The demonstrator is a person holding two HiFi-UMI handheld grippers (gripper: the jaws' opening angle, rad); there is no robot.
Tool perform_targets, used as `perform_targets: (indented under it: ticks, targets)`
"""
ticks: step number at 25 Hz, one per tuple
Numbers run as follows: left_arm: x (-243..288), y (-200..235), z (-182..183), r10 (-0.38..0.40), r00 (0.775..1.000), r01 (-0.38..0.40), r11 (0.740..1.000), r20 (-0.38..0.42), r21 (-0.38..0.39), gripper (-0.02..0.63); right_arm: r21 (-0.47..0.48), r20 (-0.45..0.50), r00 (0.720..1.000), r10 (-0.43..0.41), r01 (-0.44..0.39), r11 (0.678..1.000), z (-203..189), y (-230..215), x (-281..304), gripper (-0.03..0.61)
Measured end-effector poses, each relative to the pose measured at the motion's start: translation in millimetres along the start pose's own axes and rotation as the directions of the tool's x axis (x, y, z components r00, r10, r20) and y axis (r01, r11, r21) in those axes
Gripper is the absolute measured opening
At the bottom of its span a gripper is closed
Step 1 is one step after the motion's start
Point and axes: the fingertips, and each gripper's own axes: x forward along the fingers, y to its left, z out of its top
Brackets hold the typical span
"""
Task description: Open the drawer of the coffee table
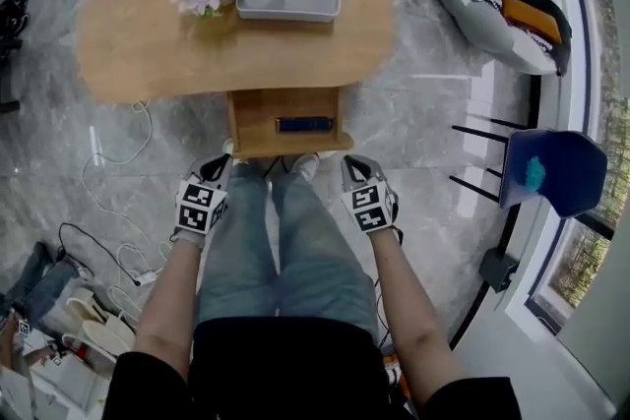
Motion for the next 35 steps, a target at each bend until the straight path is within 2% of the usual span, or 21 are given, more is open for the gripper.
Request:
perform_targets:
  ticks: [5,13,17,19,26,31,35]
  targets:
    - [-33,-9,38,-0.036,0.997,0.039,0.998,0.074,-0.04,0.014,0.032,0.075,0.997,-0.018,0.016,0.999,42,7,-37,-0.002]
    - [-104,-20,115,-0.043,0.983,0.046,0.999,0.179,-0.01,0.014,0.062,0.211,0.975,-0.065,0.053,0.997,107,12,-115,-0.002]
    - [-141,-28,158,-0.009,0.971,-0.008,0.997,0.24,0.071,0.014,0.093,0.291,0.953,-0.086,0.061,0.994,143,14,-155,-0.002]
    - [-161,-35,181,-0.008,0.959,-0.025,0.993,0.283,0.112,0.014,0.106,0.334,0.938,-0.096,0.064,0.992,162,14,-175,-0.002]
    - [-230,-67,258,-0.035,0.901,-0.033,0.988,0.433,0.148,0.014,0.113,0.47,0.874,-0.12,0.075,0.991,230,7,-244,-0.002]
    - [-278,-87,303,-0.121,0.849,0.031,0.983,0.514,0.18,0.014,0.115,0.55,0.823,-0.142,0.094,0.989,269,-2,-299,-0.002]
    - [-315,-94,346,-0.112,0.819,-0.006,0.979,0.563,0.205,0.014,0.114,0.598,0.784,-0.164,0.12,0.986,295,-11,-336,-0.002]
